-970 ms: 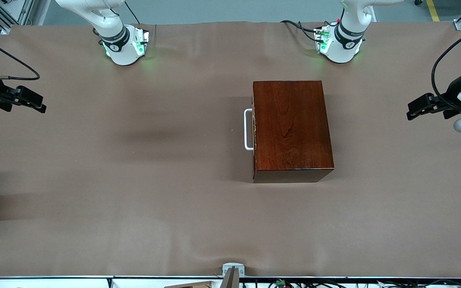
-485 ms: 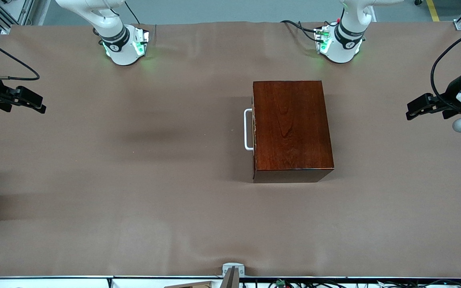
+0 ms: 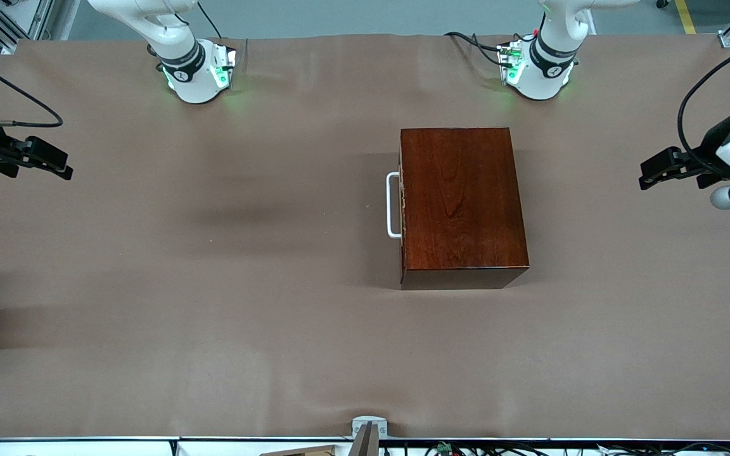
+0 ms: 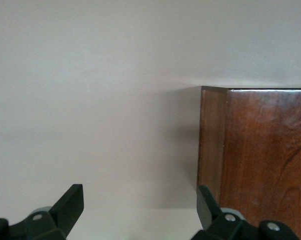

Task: Open drawer, take yellow block, close drawer
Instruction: 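Move the left gripper toward the white drawer handle of the box, then lower the left gripper and hook the white drawer handle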

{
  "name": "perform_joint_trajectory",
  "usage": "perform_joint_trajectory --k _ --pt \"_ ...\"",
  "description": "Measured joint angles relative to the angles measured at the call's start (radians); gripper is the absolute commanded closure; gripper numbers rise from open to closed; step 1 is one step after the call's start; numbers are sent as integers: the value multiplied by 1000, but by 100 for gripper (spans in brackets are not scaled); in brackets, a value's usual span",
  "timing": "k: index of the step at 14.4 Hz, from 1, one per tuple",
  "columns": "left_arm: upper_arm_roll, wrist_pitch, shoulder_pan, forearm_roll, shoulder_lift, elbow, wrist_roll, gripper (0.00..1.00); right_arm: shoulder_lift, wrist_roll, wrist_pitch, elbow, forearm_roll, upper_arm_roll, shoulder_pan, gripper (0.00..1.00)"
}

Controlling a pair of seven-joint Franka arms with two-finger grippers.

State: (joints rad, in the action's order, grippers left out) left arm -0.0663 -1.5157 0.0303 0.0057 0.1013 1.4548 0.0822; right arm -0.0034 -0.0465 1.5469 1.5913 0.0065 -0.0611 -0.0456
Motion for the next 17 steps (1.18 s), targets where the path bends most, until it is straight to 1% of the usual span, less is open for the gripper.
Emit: perform_joint_trajectory --k 1,3,7,9,11,13,15,17 --pt "-21 0 1 0 0 -2 10 0 0 0 0 0 0 0 0 0" --pt "-82 -2 6 -1 0 -13 98 0 0 -1 0 0 0 0 0 0" --pt "-248 -4 24 -1 1 -37 315 0 0 -1 1 0 1 0 0 0" --pt "-307 -5 61 -2 8 -40 429 0 0 -1 1 0 1 1 0 0" --pt "-331 -6 140 -2 26 -52 557 0 0 -1 1 0 1 1 0 0" --pt "-335 -6 251 -2 61 -75 651 0 0 -2 1 -1 1 0 0 0" --pt "-331 -11 359 -2 117 -107 734 0 0 -2 1 -3 2 0 0 0" --pt "-329 -20 438 -2 190 -142 795 0 0 -2 1 -4 2 0 0 0"
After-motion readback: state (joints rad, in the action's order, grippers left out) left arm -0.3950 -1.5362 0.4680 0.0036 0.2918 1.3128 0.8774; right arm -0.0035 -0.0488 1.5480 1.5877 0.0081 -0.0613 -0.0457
